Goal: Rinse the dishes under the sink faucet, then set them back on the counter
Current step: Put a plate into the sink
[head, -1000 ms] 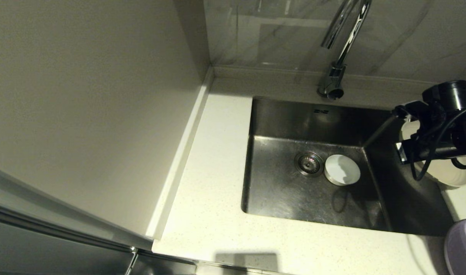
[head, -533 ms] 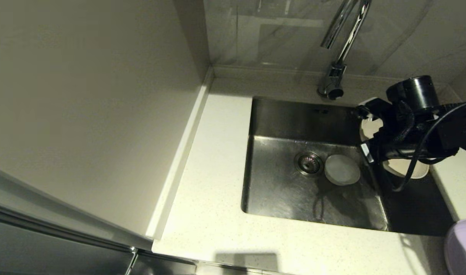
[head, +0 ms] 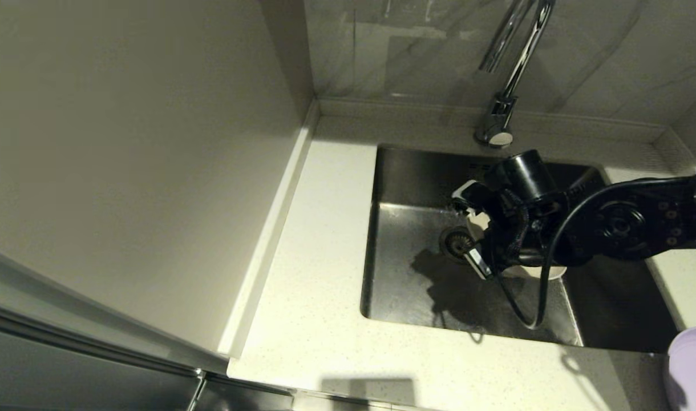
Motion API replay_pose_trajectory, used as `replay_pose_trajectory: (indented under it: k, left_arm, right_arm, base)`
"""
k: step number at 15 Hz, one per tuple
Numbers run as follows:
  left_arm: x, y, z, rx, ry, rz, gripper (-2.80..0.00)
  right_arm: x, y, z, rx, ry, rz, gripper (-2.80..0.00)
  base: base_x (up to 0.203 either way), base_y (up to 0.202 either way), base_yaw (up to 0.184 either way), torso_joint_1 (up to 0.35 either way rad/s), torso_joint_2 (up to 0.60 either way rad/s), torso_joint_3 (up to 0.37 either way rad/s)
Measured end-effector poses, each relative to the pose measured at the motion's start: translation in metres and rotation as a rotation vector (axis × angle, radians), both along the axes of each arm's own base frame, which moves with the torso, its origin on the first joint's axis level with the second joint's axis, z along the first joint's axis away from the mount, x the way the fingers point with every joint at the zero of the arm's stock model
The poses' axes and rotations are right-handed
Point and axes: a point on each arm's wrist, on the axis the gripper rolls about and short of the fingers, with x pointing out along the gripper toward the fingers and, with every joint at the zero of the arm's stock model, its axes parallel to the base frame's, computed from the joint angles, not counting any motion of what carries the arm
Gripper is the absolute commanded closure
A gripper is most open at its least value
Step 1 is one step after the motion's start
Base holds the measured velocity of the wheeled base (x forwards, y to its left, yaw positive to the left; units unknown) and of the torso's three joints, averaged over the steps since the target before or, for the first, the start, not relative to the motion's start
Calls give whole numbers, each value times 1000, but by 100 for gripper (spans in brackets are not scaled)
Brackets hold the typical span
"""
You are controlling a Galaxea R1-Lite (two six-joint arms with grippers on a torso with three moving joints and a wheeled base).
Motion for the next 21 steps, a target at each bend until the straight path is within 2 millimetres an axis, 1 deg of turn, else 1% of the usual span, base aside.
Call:
replay_pose_trajectory:
  k: [4, 7, 12, 15, 16, 21]
  left_arm:
    - [0, 0, 0, 0, 0, 0, 0]
    - [0, 0, 0, 0, 0, 0, 0]
    - [0, 0, 0, 0, 0, 0, 0]
    - [0, 0, 0, 0, 0, 0, 0]
    - [0, 0, 0, 0, 0, 0, 0]
    - [0, 0, 0, 0, 0, 0, 0]
  right_arm:
    - [10, 24, -18, -30, 26, 31, 0]
    - [19, 43, -26, -33, 27, 64, 0]
    - [27, 74, -44, -48, 36, 112, 0]
    - [35, 84, -55, -55, 45, 120, 0]
    - [38, 87, -57, -57, 41, 119, -280]
    - [55, 102, -56, -42, -11, 112, -280]
  base:
    - [0, 0, 0, 0, 0, 0]
    - [0, 0, 0, 0, 0, 0]
    - [0, 0, 0, 0, 0, 0]
    - [0, 0, 0, 0, 0, 0]
    - [0, 0, 0, 0, 0, 0]
    - [0, 0, 0, 0, 0, 0]
